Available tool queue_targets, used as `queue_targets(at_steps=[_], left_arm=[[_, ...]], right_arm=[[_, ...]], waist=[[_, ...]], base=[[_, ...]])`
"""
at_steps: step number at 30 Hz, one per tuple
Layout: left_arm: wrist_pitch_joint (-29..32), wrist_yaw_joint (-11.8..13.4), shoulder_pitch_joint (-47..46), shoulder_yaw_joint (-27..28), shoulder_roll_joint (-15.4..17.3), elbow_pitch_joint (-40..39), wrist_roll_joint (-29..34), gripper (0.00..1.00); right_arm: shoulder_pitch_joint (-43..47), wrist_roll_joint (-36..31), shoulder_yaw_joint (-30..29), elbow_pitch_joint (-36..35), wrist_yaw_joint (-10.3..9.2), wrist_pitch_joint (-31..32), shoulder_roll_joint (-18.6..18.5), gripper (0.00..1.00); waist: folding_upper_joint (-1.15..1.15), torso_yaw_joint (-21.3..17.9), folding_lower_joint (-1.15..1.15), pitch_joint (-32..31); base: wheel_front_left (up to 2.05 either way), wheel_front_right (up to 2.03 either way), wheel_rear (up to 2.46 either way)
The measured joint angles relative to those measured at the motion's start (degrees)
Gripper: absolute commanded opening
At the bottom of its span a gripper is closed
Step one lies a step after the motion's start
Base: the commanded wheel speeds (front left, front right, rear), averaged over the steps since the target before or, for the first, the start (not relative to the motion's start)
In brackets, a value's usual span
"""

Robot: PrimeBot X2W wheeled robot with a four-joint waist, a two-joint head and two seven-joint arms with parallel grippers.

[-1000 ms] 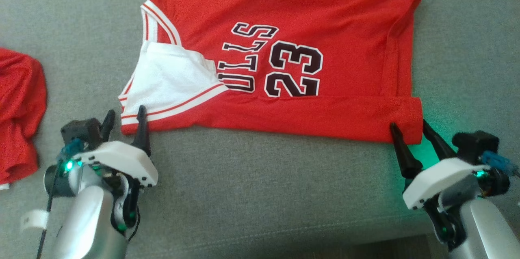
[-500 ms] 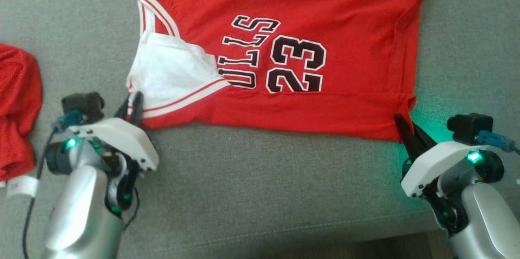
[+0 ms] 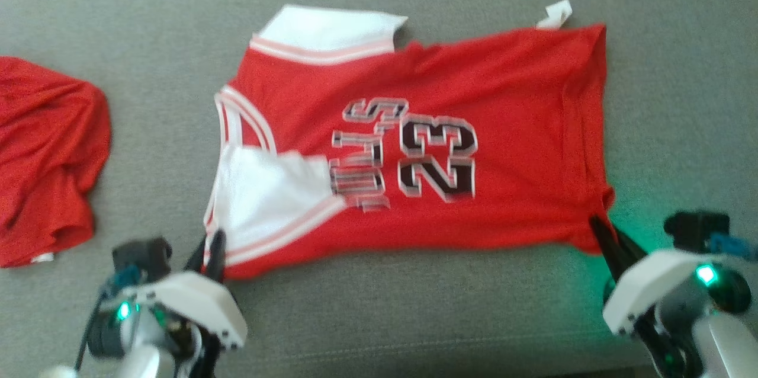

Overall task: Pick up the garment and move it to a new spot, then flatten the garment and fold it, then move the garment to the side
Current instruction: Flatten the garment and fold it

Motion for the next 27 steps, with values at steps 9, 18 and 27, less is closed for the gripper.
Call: queue_targets(at_steps=[9,18,27], left_arm=[[1.49,1.03,4.59,-0.73,-0.81,-0.85,-1.16,0.53],[-10.17,5.17,4.10,-0.62,-1.11,-2.12,4.92,1.00],[-17.75,8.48,1.19,-0.18,-0.37,-8.49,10.39,1.00]], right_arm=[[5.72,0.36,-2.86,-1.91,0.00,1.98,1.32,1.00],[6.61,-6.31,-5.58,-8.84,0.00,-7.87,2.38,1.00],[4.25,-9.99,-4.77,-17.44,0.00,-12.66,3.11,1.00]], waist=[[0.00,0.79,0.00,-3.17],[0.00,-0.59,0.00,-4.49],[0.00,-1.28,0.00,-5.37]], base=[[0.00,0.00,0.00],[0.00,0.00,0.00],[0.00,0.00,0.00]])
